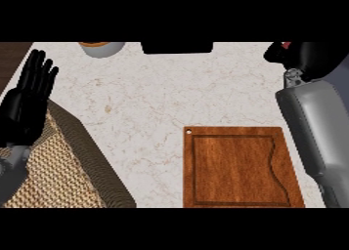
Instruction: Pick the bell pepper from the cutting board and place it in the pot
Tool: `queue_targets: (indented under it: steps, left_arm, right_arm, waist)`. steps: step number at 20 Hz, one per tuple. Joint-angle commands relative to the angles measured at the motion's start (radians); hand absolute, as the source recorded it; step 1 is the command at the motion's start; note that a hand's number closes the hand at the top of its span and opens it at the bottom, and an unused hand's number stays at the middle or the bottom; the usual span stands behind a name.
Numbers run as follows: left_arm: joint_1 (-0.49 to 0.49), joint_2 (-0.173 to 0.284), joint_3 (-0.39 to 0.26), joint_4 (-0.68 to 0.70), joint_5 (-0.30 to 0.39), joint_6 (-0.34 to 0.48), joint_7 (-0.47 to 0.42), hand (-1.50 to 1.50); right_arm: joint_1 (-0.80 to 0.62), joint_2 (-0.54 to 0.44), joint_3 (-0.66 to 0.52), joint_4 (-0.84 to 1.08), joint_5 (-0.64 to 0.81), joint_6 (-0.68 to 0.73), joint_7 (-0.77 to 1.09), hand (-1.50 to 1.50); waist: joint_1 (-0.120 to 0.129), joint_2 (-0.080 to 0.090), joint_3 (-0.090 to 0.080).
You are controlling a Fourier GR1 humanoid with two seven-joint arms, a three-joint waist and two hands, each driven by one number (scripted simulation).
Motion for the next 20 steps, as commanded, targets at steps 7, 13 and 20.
queue_targets:
  steps: [7, 13, 20]
  left_arm:
    - [0.019, -0.056, 0.018, 0.066, 0.006, -0.036, -0.034, 0.00]
    - [-0.030, -0.042, 0.023, 0.034, -0.002, -0.005, 0.021, 0.00]
    - [-0.035, -0.082, -0.006, 0.057, -0.019, -0.012, -0.001, 0.00]
  right_arm:
    - [0.211, -0.179, -0.169, -0.076, -0.149, -0.064, -0.149, 1.50]
    - [0.339, -0.252, -0.256, -0.059, -0.283, -0.133, -0.335, 1.50]
    - [0.299, -0.300, -0.334, 0.190, -0.343, -0.264, -0.484, 1.50]
  waist:
    - [-0.011, 0.012, -0.027]
    - [-0.009, 0.010, -0.026]
    - [0.011, 0.017, -0.025]
